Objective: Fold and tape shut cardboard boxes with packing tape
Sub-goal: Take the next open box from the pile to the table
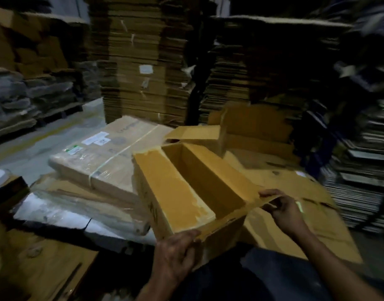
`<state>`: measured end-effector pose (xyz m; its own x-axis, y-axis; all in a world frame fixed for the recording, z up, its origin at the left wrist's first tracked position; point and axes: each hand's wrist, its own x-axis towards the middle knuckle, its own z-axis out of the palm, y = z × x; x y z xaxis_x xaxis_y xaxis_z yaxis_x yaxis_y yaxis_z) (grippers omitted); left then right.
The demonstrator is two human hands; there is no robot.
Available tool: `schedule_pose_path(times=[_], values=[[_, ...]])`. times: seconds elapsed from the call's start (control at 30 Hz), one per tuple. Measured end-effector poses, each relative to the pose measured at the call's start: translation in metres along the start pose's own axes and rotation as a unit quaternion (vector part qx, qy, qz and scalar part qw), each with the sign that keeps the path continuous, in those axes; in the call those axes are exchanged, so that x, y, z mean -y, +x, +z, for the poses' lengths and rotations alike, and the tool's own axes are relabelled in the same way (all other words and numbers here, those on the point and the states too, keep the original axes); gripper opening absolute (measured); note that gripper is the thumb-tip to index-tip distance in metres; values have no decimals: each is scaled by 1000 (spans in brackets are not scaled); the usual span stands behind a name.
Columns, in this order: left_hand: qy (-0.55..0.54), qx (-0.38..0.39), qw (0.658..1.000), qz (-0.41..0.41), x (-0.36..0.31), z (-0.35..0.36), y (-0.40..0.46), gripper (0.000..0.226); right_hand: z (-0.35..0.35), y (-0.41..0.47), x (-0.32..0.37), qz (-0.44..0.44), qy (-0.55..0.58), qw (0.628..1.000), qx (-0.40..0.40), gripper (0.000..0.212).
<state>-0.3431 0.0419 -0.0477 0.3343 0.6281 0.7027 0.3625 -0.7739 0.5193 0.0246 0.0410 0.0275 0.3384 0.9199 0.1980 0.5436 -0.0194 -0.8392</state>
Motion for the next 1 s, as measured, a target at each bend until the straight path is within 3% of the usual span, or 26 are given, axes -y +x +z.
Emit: schedule_pose_path(times=[0.13,0.23,0.33,0.43,0.57,0.7,0.77,0.87,1.0], values=[[19,84,996,17,-120,61,-18,37,-58,-78,-15,105,171,974,-107,68],[22,118,993,7,-201,96,-28,18,-114,-134,-22,154,297,926,-175,72],[13,168,985,-35,-264,129,-47,26,-170,-188,-17,176,383,890,-176,68],[-5,209,977,-45,-332,166,-75,23,-213,-233,-13,184,293,932,-110,79],[-92,253,963,-18,-406,205,-89,9,-257,-268,-37,175,145,967,-112,83],[-183,423,880,-112,-413,213,-83,42,-283,-297,-39,160,117,972,-129,68],[-119,432,885,-124,-391,215,-69,56,-289,-308,-36,159,115,971,-136,71],[0,434,895,-107,-339,215,-33,58,-289,-325,-30,173,116,966,-154,77],[54,531,840,-103,-291,220,7,59,-281,-347,-35,234,137,946,-177,96]])
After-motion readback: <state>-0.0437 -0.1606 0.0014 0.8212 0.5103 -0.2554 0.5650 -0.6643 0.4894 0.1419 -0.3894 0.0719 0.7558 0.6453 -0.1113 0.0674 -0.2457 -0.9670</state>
